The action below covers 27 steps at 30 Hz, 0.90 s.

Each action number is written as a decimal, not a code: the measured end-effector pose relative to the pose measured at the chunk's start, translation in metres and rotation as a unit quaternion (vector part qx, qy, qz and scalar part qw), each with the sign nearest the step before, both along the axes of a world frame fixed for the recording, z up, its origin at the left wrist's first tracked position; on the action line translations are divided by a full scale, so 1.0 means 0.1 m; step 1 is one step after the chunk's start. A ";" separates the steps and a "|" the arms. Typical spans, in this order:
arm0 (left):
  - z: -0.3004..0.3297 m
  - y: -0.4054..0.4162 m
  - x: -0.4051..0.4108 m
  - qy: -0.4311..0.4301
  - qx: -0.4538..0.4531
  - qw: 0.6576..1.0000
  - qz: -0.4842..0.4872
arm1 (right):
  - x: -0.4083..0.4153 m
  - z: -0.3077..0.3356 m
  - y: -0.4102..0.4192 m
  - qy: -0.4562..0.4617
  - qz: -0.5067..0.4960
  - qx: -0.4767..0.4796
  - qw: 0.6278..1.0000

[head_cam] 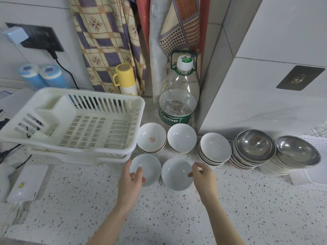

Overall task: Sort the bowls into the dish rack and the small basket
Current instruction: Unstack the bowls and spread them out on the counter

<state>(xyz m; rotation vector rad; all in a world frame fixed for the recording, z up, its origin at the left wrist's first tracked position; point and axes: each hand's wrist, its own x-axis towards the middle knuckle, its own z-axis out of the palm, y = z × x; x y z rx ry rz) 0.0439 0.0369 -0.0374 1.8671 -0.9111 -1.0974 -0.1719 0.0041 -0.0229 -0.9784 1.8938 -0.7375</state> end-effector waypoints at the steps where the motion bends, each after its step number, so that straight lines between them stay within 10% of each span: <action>1: 0.03 -0.09 -0.04 0.017 0.003 1.000 0.000 | 0.02 0.01 -0.10 -0.003 0.005 0.009 1.000; 7: 0.00 -0.69 -0.23 0.136 0.064 0.987 0.065 | 0.19 0.00 -0.64 -0.021 0.017 0.084 0.996; 27: -0.12 -0.93 -0.24 0.157 -0.005 0.982 0.102 | 0.43 -0.06 -0.86 0.003 -0.103 0.019 0.994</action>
